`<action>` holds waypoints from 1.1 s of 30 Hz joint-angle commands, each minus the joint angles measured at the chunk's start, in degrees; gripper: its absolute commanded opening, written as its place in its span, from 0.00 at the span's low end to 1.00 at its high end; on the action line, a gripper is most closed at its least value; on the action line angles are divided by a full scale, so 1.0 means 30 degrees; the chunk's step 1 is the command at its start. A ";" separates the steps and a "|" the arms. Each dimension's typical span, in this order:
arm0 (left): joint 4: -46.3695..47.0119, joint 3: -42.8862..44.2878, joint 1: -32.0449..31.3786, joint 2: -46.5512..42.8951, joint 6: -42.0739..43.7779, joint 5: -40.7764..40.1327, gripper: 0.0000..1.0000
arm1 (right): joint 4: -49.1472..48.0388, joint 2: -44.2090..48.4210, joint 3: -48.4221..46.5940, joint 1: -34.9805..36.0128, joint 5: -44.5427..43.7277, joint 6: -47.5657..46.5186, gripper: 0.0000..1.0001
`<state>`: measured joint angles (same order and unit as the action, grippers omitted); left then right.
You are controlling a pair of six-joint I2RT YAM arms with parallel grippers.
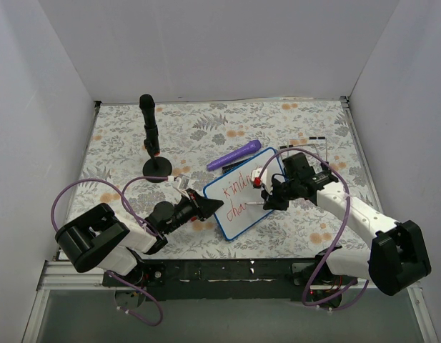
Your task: Write a sentence on the whiteboard
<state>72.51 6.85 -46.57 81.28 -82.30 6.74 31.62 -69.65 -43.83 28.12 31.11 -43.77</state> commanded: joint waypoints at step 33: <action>0.0469 0.0031 -0.0064 -0.0402 0.0393 0.0506 0.00 | 0.0067 -0.0016 -0.0183 -0.0144 0.0557 -0.0323 0.01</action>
<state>72.49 6.81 -46.59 81.25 -82.30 6.79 33.28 -70.54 -42.85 27.75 31.70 -45.25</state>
